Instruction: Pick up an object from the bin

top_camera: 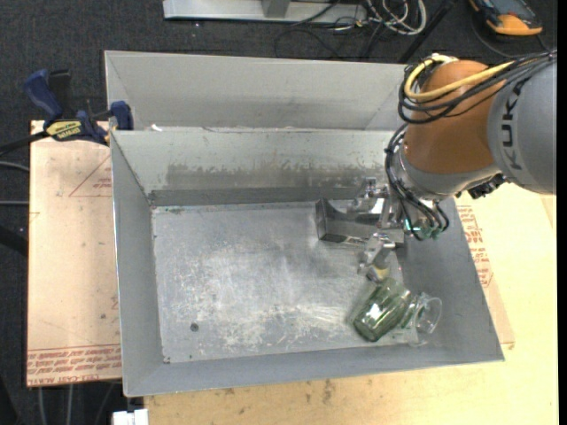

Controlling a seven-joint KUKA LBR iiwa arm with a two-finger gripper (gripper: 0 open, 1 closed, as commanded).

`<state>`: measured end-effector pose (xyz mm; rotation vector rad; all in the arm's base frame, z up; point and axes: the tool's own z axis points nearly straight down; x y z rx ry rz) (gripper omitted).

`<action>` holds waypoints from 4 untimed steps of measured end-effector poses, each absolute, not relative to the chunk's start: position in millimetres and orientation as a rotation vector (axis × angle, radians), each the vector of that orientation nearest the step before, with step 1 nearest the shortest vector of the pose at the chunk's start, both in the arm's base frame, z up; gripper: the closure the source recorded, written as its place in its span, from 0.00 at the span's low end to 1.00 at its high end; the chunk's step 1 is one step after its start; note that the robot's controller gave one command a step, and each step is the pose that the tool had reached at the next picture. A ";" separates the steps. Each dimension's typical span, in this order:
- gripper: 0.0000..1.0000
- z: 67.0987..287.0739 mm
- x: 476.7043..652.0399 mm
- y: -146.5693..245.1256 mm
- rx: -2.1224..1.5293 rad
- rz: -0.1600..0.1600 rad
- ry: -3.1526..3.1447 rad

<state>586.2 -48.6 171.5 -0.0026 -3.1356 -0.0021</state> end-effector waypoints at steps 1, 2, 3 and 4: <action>0.00 175.8 588.0 -48.5 -0.001 -0.001 -3.143; 0.00 135.1 606.0 -53.0 -0.213 -0.002 -3.140; 0.00 74.4 638.4 -61.5 -0.214 0.000 -3.161; 0.00 77.4 637.5 -61.3 -0.215 0.000 -3.155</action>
Offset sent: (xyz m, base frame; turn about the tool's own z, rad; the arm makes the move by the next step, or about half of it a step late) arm 0.0432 -0.0106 -0.1015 0.3328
